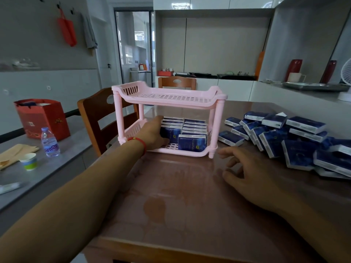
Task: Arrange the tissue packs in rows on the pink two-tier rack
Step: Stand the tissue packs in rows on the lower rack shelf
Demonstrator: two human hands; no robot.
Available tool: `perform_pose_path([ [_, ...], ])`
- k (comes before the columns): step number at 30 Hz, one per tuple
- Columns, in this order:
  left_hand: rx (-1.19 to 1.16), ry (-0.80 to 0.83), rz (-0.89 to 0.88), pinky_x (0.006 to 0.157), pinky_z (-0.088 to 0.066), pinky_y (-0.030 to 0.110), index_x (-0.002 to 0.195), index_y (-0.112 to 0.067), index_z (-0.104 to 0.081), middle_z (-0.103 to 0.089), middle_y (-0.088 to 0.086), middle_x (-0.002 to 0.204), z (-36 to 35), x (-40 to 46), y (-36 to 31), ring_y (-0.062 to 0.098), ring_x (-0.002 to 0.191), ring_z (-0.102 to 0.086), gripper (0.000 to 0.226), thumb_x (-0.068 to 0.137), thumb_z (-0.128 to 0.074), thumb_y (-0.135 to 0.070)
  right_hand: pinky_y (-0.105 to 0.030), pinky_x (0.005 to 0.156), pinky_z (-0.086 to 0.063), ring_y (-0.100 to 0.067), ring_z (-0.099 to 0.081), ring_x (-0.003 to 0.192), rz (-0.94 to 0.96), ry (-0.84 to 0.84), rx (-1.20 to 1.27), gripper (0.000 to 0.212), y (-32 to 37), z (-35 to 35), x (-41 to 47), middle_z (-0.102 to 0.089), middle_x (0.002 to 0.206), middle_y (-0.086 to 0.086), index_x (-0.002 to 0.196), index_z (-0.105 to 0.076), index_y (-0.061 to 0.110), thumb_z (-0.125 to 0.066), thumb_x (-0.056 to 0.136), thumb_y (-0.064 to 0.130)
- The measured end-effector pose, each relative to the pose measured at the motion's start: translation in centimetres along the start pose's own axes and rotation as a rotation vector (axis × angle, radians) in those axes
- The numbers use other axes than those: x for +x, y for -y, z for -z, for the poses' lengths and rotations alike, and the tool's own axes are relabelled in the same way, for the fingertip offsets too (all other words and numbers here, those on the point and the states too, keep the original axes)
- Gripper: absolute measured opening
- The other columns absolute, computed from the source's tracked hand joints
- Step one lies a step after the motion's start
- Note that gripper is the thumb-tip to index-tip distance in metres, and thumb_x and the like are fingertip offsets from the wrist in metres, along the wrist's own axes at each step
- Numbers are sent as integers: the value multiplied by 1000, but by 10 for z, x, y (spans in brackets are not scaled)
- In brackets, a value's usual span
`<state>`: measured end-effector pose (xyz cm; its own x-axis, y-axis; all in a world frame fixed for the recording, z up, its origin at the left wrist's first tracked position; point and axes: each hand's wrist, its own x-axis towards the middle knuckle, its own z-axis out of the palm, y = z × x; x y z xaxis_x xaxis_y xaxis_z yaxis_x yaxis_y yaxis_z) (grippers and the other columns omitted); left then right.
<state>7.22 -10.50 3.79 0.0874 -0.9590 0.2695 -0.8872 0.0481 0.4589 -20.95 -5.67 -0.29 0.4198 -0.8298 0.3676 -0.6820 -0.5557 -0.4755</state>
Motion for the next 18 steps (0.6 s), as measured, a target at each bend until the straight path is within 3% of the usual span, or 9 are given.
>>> perform_pose_path([
  [7,-48,54,22,105,-38,31,151,-15,-27,-51,14,145,0,5,7,31,131,-49,84,84,-76,-13,-16,76,-47,4,-55,99,0,-16,-22,48,-1,-3,0,-53,121,16,128,-50,36,-71,88,21],
  [12,-77,62,11,111,-39,39,156,-16,-17,-46,14,150,-1,8,24,31,136,-46,95,81,-74,-11,-11,68,-40,6,-51,97,3,15,-96,47,4,1,-3,-49,119,19,129,-46,38,-68,90,26],
  [15,6,-79,-46,107,-46,46,151,-15,-32,-52,15,143,-2,2,27,34,129,-52,83,80,-75,-17,-9,66,-36,8,-49,92,8,14,-133,43,7,4,-5,-46,115,21,126,-46,40,-67,91,27],
  [18,138,-227,-133,97,-52,47,133,-13,-52,-57,14,132,-1,-8,18,34,118,-58,56,81,-72,-8,-10,66,-38,9,-50,92,-17,-32,-104,39,3,3,-6,-50,114,17,123,-50,36,-65,90,22],
])
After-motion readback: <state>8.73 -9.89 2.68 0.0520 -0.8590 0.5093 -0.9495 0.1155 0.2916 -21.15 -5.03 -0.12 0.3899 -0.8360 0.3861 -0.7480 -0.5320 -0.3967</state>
